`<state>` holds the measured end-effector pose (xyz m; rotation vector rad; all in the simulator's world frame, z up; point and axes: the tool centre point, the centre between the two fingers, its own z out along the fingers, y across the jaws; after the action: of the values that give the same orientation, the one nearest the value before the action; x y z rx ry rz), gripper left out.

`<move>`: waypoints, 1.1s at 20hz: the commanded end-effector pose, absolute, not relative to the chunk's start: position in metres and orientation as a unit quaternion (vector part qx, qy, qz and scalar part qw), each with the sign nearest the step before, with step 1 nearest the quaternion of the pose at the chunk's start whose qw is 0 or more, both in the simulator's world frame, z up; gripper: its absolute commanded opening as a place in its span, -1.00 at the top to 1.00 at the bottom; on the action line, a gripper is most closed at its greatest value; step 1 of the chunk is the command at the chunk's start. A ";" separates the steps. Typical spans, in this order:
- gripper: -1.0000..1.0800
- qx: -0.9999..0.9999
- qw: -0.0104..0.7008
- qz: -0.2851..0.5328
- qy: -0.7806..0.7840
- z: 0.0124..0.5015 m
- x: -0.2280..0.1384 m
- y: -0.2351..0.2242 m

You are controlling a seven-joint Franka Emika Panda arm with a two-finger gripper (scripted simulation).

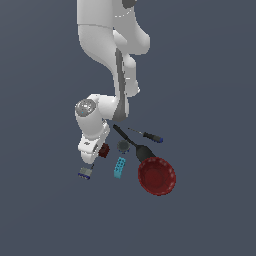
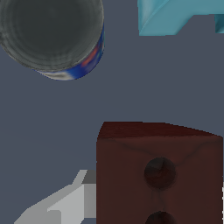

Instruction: Pick up a designated object from a clutter of objects.

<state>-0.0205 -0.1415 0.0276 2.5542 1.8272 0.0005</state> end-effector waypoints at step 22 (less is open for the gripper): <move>1.00 0.813 0.000 -0.001 0.583 0.124 0.011 -0.051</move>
<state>0.0064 -0.0635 0.1098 2.5539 1.8312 -0.0037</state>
